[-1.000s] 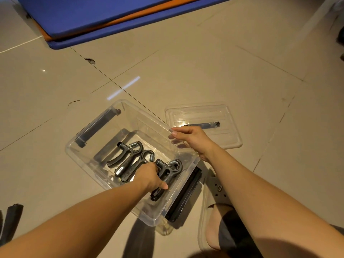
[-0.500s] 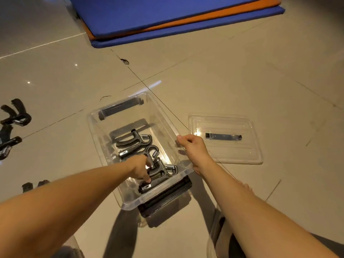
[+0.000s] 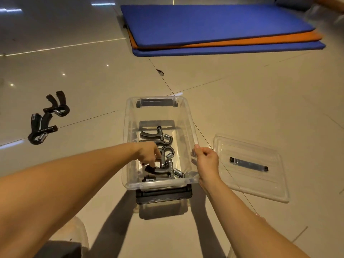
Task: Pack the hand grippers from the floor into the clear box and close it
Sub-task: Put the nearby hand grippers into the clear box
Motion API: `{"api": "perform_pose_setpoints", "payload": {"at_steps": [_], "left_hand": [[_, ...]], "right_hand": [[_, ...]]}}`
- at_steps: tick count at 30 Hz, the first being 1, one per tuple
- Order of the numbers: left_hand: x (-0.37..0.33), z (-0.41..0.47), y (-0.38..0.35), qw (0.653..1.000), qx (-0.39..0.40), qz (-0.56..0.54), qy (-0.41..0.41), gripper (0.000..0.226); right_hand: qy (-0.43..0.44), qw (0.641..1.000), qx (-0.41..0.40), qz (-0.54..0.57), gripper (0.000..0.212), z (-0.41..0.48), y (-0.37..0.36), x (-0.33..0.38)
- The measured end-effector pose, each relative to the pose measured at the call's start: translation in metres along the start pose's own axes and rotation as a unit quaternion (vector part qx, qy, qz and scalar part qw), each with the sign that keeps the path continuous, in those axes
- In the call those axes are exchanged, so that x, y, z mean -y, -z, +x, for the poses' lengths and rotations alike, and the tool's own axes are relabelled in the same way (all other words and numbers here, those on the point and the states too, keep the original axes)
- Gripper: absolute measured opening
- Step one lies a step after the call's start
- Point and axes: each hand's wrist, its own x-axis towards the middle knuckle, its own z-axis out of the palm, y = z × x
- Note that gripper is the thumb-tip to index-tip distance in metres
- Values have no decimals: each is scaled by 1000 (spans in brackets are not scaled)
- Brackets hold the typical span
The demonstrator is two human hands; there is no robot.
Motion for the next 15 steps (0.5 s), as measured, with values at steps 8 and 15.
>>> {"api": "perform_pose_setpoints", "payload": {"at_steps": [8,15], "left_hand": [[7,-77,29,955,-259,-122,-79,46],[39,-187,29,913,-374,-145,-77,36]], "right_hand": [[29,990,18,-136,22,-1,-9,27],[186,921,-11,-341,47,-62,-40,80]]}}
